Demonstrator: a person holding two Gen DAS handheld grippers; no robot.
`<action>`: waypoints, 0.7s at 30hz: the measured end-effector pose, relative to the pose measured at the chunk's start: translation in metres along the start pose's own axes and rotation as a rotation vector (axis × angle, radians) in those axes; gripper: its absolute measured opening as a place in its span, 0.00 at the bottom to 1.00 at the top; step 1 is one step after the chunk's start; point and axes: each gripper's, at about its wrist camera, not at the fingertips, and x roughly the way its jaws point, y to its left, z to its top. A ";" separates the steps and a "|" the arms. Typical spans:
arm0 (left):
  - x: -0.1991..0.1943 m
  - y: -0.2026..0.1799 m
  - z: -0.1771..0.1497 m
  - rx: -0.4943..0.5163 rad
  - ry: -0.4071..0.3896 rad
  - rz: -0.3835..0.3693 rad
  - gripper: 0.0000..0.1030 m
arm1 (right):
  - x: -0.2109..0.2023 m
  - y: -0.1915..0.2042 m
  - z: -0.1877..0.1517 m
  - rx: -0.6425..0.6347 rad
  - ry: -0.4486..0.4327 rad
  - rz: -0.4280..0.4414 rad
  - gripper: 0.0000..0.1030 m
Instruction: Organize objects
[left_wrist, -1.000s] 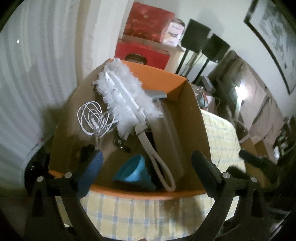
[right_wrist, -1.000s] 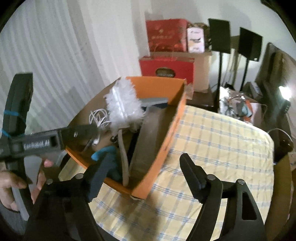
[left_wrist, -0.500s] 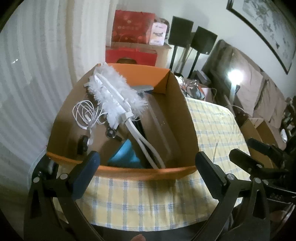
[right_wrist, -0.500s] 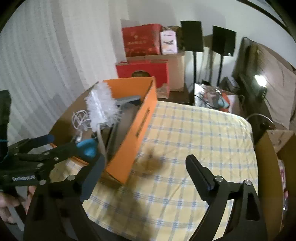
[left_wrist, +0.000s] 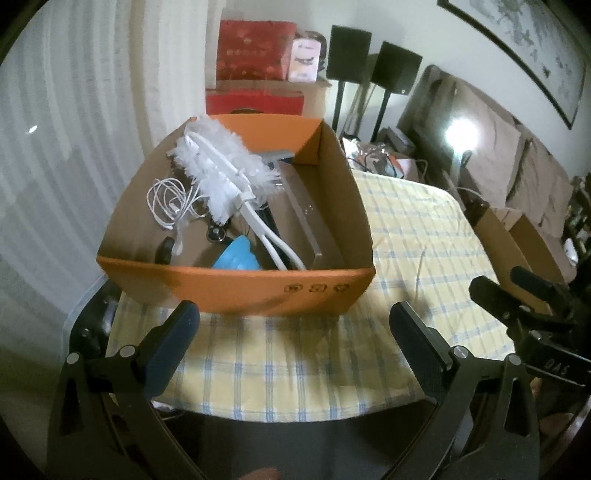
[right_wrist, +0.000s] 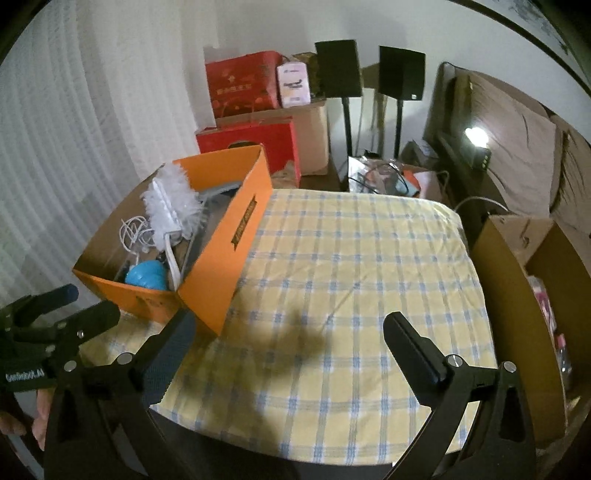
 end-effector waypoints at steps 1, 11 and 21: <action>-0.001 -0.001 -0.002 0.000 -0.001 -0.005 1.00 | -0.002 -0.001 -0.002 0.005 -0.002 -0.002 1.00; -0.014 -0.010 -0.011 0.002 -0.024 0.017 1.00 | -0.020 -0.003 -0.014 0.002 -0.022 -0.066 1.00; -0.024 -0.011 -0.008 0.018 -0.062 0.064 1.00 | -0.037 0.000 -0.013 -0.019 -0.065 -0.126 1.00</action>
